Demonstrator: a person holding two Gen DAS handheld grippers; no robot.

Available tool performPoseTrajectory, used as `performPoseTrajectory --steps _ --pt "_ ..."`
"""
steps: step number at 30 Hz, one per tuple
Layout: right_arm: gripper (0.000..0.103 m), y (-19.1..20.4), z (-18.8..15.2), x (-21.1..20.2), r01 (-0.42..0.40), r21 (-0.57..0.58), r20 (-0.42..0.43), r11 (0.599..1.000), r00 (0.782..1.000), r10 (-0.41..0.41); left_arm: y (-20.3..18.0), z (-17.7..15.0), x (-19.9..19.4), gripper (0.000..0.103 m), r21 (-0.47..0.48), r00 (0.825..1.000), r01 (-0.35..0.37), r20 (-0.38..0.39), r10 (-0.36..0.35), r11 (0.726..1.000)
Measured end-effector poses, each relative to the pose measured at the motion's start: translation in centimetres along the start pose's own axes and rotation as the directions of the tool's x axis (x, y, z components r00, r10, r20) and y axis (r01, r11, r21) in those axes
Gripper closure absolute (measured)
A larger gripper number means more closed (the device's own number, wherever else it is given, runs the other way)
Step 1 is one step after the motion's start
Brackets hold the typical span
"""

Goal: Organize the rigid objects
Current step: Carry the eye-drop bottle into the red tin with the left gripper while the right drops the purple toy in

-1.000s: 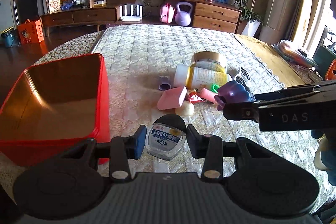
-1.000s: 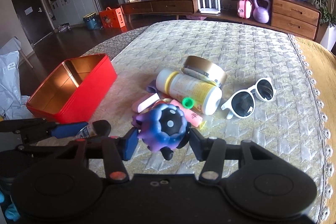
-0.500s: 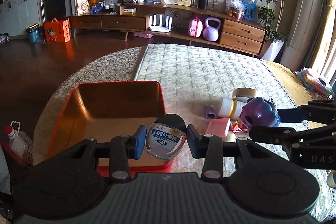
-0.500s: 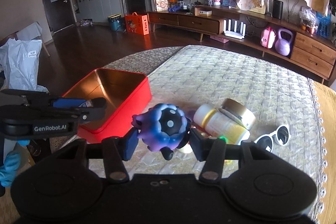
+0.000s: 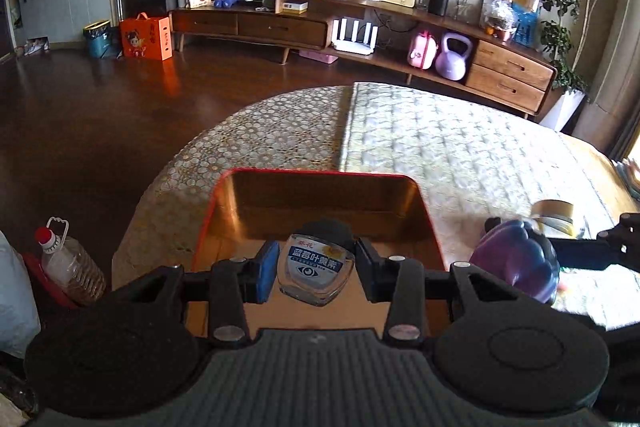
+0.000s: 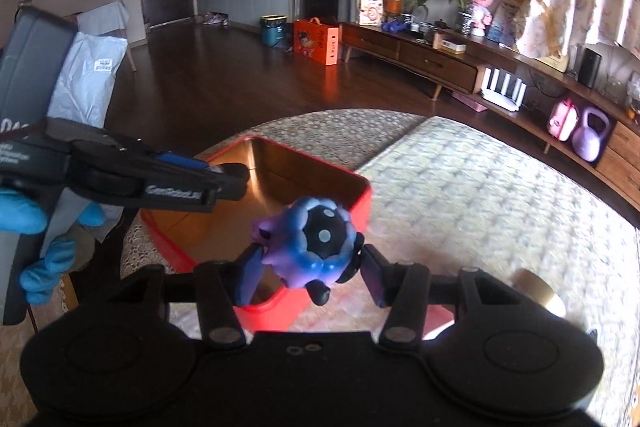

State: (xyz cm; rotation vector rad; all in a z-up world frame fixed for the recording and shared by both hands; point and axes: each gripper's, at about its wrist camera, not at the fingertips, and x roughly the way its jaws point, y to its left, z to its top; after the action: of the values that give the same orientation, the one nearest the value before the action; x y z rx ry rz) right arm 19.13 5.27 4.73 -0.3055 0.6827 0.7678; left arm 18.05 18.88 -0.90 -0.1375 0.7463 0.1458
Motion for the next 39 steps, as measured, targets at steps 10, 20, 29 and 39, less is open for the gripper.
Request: performPoseTrajectory --steps 10,20,29,39 --pt "0.051 2.5 1.8 6.4 -0.038 -0.086 -0.064 0.996 0.997 0.032 1.9 2.1 5.5 0.062 -0.022 0.998 -0.032 -0.056 0.030 0.999" --pt "0.051 3.2 1.9 10.8 -0.043 -0.125 -0.127 0.991 0.991 0.027 2.2 2.8 10.0 0.062 -0.019 0.993 -0.045 -0.106 0.043 0.999" --pt "0.051 3.9 1.2 12.2 -0.035 -0.129 -0.155 0.991 0.988 0.014 2.1 3.0 11.7 0.064 0.010 0.990 -0.057 -0.129 0.058 0.998" --pt "0.050 3.5 1.4 12.0 -0.029 -0.116 -0.148 0.993 0.989 0.011 2.7 3.1 11.1 0.064 -0.038 0.991 -0.056 -0.127 0.050 0.998"
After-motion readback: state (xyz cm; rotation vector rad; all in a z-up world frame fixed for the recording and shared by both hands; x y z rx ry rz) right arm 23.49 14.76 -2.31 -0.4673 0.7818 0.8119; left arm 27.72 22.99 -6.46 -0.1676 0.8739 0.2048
